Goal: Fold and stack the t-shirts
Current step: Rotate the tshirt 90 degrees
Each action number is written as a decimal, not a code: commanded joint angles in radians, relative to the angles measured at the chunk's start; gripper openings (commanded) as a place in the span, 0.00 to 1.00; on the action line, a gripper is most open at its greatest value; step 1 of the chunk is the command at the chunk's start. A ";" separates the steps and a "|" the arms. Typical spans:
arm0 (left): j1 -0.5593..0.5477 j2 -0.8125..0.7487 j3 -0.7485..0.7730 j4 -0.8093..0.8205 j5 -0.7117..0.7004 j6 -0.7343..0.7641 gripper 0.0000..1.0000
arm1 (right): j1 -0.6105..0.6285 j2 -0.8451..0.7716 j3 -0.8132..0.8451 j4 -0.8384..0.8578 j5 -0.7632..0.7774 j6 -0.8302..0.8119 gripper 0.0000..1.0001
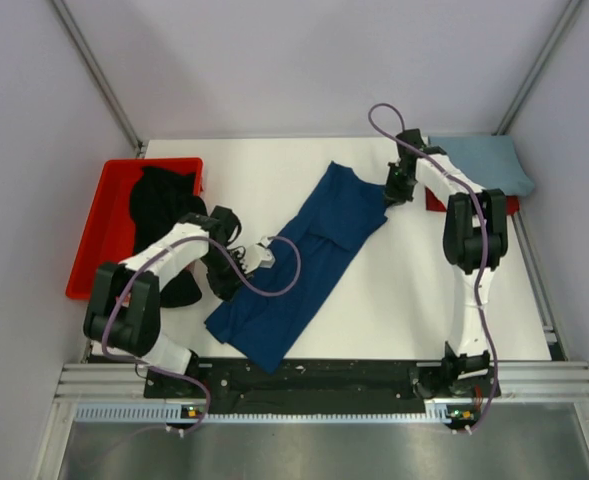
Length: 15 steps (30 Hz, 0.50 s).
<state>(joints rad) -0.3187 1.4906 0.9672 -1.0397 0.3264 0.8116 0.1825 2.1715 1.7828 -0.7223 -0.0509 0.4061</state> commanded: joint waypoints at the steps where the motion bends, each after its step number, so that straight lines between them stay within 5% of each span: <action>1: 0.027 0.101 0.015 0.093 -0.139 -0.054 0.22 | -0.021 0.095 0.024 -0.006 -0.079 0.057 0.13; 9: -0.133 0.168 -0.018 0.101 0.032 -0.065 0.23 | -0.049 0.407 0.468 0.026 -0.240 0.175 0.14; 12: -0.267 0.206 0.034 0.089 0.135 -0.066 0.24 | -0.051 0.479 0.579 0.195 -0.332 0.272 0.16; 15: -0.357 0.240 0.122 0.050 0.204 -0.048 0.26 | -0.052 0.485 0.605 0.383 -0.409 0.345 0.29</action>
<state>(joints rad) -0.5751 1.6958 0.9855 -0.9520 0.3634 0.7532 0.1341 2.6091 2.3260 -0.5919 -0.3500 0.6266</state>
